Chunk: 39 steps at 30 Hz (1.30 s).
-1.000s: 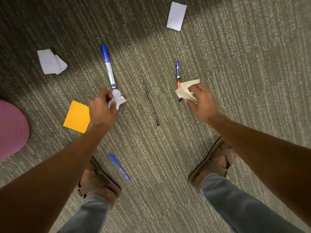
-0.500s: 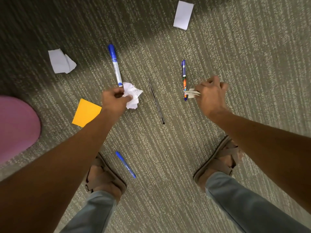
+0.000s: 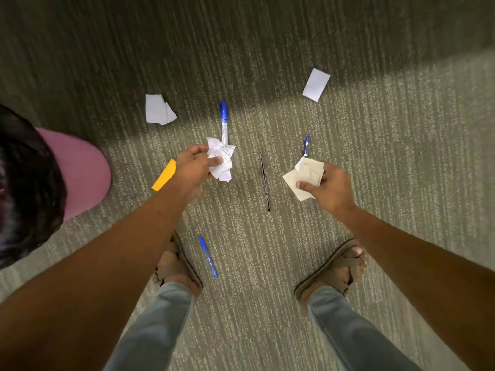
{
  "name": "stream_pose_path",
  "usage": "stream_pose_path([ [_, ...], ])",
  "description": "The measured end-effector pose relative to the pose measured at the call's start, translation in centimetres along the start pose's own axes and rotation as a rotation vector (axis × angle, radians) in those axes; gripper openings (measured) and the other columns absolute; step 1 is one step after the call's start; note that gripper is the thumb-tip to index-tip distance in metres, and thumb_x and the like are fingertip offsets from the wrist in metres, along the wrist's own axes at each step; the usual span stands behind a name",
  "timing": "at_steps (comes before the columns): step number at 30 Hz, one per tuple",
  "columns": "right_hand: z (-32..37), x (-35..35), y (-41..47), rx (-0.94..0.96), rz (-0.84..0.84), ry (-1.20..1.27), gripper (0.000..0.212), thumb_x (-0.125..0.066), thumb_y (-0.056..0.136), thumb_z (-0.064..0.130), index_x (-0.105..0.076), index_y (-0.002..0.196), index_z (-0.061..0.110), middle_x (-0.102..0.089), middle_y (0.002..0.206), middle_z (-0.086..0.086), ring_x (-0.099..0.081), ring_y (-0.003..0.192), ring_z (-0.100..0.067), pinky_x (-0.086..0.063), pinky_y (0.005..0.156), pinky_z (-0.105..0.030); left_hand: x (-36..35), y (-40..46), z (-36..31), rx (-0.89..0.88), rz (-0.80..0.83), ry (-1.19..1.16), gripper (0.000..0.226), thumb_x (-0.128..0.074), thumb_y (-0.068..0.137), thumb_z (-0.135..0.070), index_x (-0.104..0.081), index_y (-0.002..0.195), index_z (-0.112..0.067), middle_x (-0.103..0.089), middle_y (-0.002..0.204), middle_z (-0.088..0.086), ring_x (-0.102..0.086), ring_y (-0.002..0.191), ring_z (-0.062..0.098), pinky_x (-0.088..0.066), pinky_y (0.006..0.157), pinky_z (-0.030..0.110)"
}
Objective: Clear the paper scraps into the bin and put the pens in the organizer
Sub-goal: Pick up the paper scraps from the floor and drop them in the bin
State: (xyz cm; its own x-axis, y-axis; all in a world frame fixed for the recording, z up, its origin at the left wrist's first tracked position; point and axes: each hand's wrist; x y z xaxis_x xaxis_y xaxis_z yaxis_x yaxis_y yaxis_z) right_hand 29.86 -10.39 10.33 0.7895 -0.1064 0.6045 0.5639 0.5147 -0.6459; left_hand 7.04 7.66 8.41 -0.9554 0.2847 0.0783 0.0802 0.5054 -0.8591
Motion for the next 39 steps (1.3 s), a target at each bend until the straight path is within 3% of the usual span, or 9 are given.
stream_pose_path([
  [2, 2.6, 0.3, -0.8, -0.004, 0.028, 0.060, 0.054, -0.089, 0.067, 0.021, -0.067, 0.115, 0.011, -0.075, 0.101, -0.011, -0.072, 0.082, -0.022, -0.061, 0.072, -0.038, 0.8, -1.6, -1.4, -0.003, -0.019, -0.052, 0.027, -0.070, 0.077, 0.008, -0.060, 0.091, -0.012, -0.070, 0.089, 0.004, -0.070, 0.067, 0.013, -0.056, 0.053, 0.025],
  [6, 9.2, 0.7, -2.6, 0.046, 0.096, 0.141, 0.045, -0.088, 0.069, 0.012, -0.068, 0.109, 0.007, -0.074, 0.091, -0.008, -0.071, 0.078, -0.022, -0.059, 0.064, -0.030, 3.2, -5.3, -4.2, -0.016, 0.015, -0.135, 0.029, -0.069, 0.077, 0.009, -0.061, 0.100, -0.007, -0.069, 0.095, 0.011, -0.068, 0.080, 0.025, -0.056, 0.073, 0.042],
  [11, 17.3, -1.2, -6.3, 0.145, 0.207, 0.180, 0.033, -0.087, 0.069, 0.008, -0.066, 0.092, 0.021, -0.070, 0.083, 0.004, -0.068, 0.072, -0.008, -0.058, 0.064, -0.022, 8.3, -10.9, -7.0, -0.046, -0.087, -0.256, 0.027, -0.069, 0.078, 0.007, -0.062, 0.102, -0.003, -0.069, 0.085, 0.009, -0.068, 0.058, 0.012, -0.051, 0.045, 0.022],
  [14, 22.0, -3.5, -9.0, 0.209, 0.275, 0.206, 0.034, -0.087, 0.068, 0.006, -0.066, 0.088, 0.023, -0.069, 0.081, 0.007, -0.064, 0.063, 0.007, -0.053, 0.058, -0.010, 12.3, -13.6, -8.2, -0.067, -0.165, -0.314, 0.025, -0.069, 0.078, 0.004, -0.063, 0.101, -0.004, -0.068, 0.091, 0.014, -0.063, 0.070, 0.022, -0.042, 0.051, 0.026],
  [19, 29.7, -9.1, -13.7, 0.233, 0.373, 0.311, 0.037, -0.087, 0.067, 0.004, -0.070, 0.100, 0.009, -0.074, 0.101, -0.014, -0.072, 0.085, -0.021, -0.060, 0.074, -0.033, 20.2, -17.1, -9.6, -0.112, -0.275, -0.536, 0.019, -0.070, 0.076, 0.004, -0.063, 0.087, -0.010, -0.068, 0.078, 0.008, -0.055, 0.058, 0.017, -0.037, 0.041, 0.020],
  [24, 36.6, -16.2, -17.7, 0.262, 0.445, 0.357, 0.039, -0.088, 0.067, 0.007, -0.071, 0.102, 0.009, -0.075, 0.103, -0.014, -0.073, 0.084, -0.017, -0.060, 0.070, -0.032, 29.6, -18.4, -9.6, -0.120, -0.501, -0.722, 0.025, -0.071, 0.074, 0.005, -0.059, 0.080, -0.015, -0.066, 0.071, 0.005, -0.053, 0.050, 0.018, -0.037, 0.038, 0.021],
  [31, 41.1, -23.5, -20.0, 0.307, 0.339, 0.222, 0.042, -0.091, 0.064, 0.019, -0.071, 0.100, 0.016, -0.076, 0.092, -0.002, -0.072, 0.085, -0.016, -0.060, 0.081, -0.045, 36.6, -17.4, -7.5, -0.099, -0.560, -0.612, 0.022, -0.071, 0.077, 0.003, -0.059, 0.094, -0.003, -0.067, 0.076, 0.011, -0.049, 0.033, 0.007, -0.039, 0.035, 0.017],
  [34, 41.6, -25.0, -20.5, 0.389, 0.269, 0.100, 0.041, -0.090, 0.062, 0.036, -0.068, 0.094, 0.023, -0.074, 0.089, 0.003, -0.071, 0.086, -0.015, -0.060, 0.079, -0.040, 38.0, -16.7, -6.7, -0.128, -0.588, -0.562, 0.020, -0.075, 0.076, -0.002, -0.059, 0.083, -0.011, -0.067, 0.077, 0.008, -0.056, 0.043, 0.008, -0.042, 0.037, 0.018],
  [39, 40.5, -24.6, -20.6, 0.431, 0.157, 0.026, 0.044, -0.083, 0.066, 0.051, -0.062, 0.093, 0.022, -0.069, 0.078, 0.009, -0.067, 0.065, -0.003, -0.057, 0.068, -0.026, 38.8, -16.9, -6.4, -0.118, -0.642, -0.534, 0.028, -0.080, 0.074, -0.012, -0.059, 0.094, -0.013, -0.063, 0.086, 0.005, -0.054, 0.046, 0.007, -0.041, 0.037, 0.021],
])
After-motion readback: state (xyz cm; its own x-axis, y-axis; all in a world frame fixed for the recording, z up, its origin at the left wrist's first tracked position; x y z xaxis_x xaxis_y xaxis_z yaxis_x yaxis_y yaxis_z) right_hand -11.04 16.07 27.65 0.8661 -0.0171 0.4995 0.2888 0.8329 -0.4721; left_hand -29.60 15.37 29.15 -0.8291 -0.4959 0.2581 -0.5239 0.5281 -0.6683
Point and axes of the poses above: each hand's wrist, its own y-axis towards the middle knuckle, its own x-axis out of the back of the hand, z = x × y
